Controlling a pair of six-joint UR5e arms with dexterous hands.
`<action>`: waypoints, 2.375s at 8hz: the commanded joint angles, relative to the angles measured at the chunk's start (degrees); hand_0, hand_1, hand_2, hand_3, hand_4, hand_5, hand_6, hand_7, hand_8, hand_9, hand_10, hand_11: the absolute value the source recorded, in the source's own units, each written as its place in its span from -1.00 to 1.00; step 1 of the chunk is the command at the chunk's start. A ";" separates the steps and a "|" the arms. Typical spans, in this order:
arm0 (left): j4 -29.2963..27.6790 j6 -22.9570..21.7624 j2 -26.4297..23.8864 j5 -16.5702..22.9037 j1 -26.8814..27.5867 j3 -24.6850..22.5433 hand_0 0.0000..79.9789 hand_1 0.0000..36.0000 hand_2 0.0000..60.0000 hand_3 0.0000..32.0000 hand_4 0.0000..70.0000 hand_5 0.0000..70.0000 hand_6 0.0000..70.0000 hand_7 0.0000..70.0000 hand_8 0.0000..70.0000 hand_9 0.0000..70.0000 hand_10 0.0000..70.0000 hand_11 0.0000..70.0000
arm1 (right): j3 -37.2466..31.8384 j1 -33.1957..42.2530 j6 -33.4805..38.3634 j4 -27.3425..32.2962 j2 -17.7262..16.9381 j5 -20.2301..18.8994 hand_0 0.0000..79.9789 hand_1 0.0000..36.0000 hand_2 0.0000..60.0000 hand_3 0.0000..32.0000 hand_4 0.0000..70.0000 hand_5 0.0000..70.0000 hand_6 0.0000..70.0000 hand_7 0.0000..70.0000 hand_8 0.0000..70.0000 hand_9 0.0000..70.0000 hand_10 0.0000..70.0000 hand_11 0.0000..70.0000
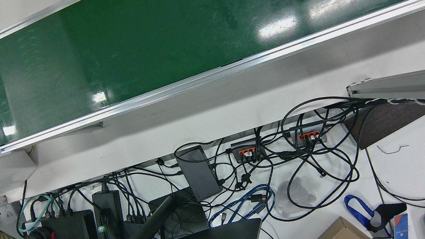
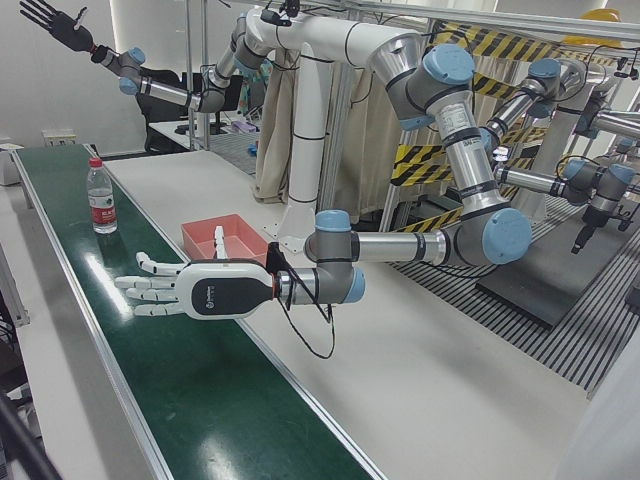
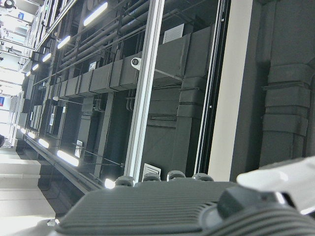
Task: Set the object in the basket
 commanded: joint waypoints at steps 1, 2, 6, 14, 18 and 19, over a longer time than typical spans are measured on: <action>-0.23 -0.09 -0.70 -0.44 0.19 -1.37 0.29 -0.43 -1.00 -0.38 -0.85 0.01 -0.84 -0.87 -0.62 -0.63 -0.81 -0.69 | 0.05 0.00 0.00 0.00 -0.02 0.00 -1.00 -1.00 -1.00 -1.00 -1.00 -1.00 -1.00 -1.00 -1.00 -1.00 -1.00 -1.00; 3.00 2.17 -3.58 -0.53 0.11 -2.08 0.32 -0.42 -1.00 -0.39 -0.79 0.03 -0.83 -0.85 -0.59 -0.61 -0.79 -0.65 | -0.03 0.00 0.00 0.00 -0.02 0.00 -1.00 -1.00 -1.00 -1.00 -1.00 -1.00 -1.00 -1.00 -1.00 -1.00 -1.00 -1.00; 8.74 5.80 -11.33 -1.41 0.81 -2.09 0.29 -0.47 -1.00 -0.43 -0.81 0.06 -0.83 -0.85 -0.59 -0.60 -0.76 -0.61 | -0.03 0.00 0.00 0.00 -0.02 0.00 -1.00 -1.00 -1.00 -1.00 -1.00 -1.00 -1.00 -1.00 -1.00 -1.00 -1.00 -1.00; 8.69 13.36 -15.82 -9.12 12.92 3.15 0.24 -0.54 -1.00 -0.44 -0.92 0.03 -0.84 -0.86 -0.64 -0.59 -0.80 -0.68 | -0.03 0.00 0.00 0.00 0.07 0.00 -1.00 -1.00 -1.00 -1.00 -1.00 -1.00 -1.00 -1.00 -1.00 -1.00 -1.00 -1.00; 5.75 13.01 -19.86 -8.97 13.55 9.51 0.26 -0.42 -1.00 -0.43 -0.89 0.05 -0.82 -0.85 -0.63 -0.60 -0.81 -0.68 | -0.03 0.00 0.00 0.00 0.07 0.00 -1.00 -1.00 -1.00 -1.00 -1.00 -1.00 -1.00 -1.00 -1.00 -1.00 -1.00 -1.00; 6.02 13.10 -20.30 -8.88 13.55 9.42 0.27 -0.41 -1.00 -0.45 -0.83 0.05 -0.81 -0.84 -0.60 -0.57 -0.79 -0.67 | -0.03 0.00 0.00 0.00 0.07 0.00 -1.00 -1.00 -1.00 -1.00 -1.00 -1.00 -1.00 -1.00 -1.00 -1.00 -1.00 -1.00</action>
